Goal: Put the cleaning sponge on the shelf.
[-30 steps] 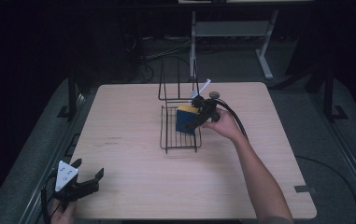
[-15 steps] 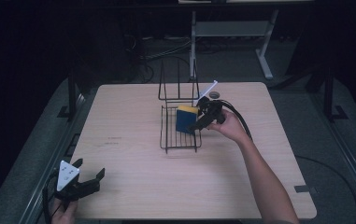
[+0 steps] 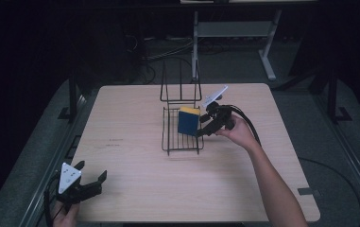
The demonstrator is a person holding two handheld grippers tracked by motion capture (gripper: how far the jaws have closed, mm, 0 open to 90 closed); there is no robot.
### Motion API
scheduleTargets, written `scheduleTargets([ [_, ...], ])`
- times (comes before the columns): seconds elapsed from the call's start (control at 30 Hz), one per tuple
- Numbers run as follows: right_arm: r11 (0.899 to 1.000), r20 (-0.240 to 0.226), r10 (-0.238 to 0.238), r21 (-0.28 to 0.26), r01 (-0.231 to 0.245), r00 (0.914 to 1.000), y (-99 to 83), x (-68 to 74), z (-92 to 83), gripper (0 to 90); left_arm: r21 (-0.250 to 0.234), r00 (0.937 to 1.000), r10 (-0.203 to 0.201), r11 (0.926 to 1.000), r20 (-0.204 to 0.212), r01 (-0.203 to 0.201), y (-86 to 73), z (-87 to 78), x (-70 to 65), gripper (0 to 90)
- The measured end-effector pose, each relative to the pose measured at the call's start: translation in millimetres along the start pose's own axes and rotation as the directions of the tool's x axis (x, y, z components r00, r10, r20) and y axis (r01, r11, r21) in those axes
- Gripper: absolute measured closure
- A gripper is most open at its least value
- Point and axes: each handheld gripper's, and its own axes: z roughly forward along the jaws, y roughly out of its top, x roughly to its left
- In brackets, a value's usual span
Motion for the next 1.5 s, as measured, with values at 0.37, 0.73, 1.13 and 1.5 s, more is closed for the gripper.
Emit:
scheduleTargets([
  [0.37, 1.000, 0.017, 0.016, -0.010, -0.016, 0.9997, -12.1, 2.6, -12.3, 20.9, -0.002, 1.0000, 0.003, 1.0000, -0.001, -0.003, 0.4, 0.1, -0.6, 13.9],
  [0.73, 1.000, 0.011, 0.014, 0.008, -0.014, 0.9998, -22.3, 7.8, -15.5, 20.8, 0.000, 1.0000, 0.004, 1.0000, 0.002, -0.004, 0.5, 0.2, -1.1, 13.9],
  [1.13, 1.000, 0.023, 0.018, 0.005, -0.018, 0.9996, -33.1, 16.9, -19.9, 21.5, -0.001, 1.0000, 0.004, 1.0000, 0.002, -0.004, 0.2, 0.3, -0.8, 13.9],
  [1.5, 1.000, 0.036, 0.006, 0.027, -0.007, 0.9993, -36.6, 26.7, -25.6, 21.5, 0.000, 1.0000, 0.003, 1.0000, 0.000, -0.003, 0.1, 0.2, -0.3, 13.9],
])
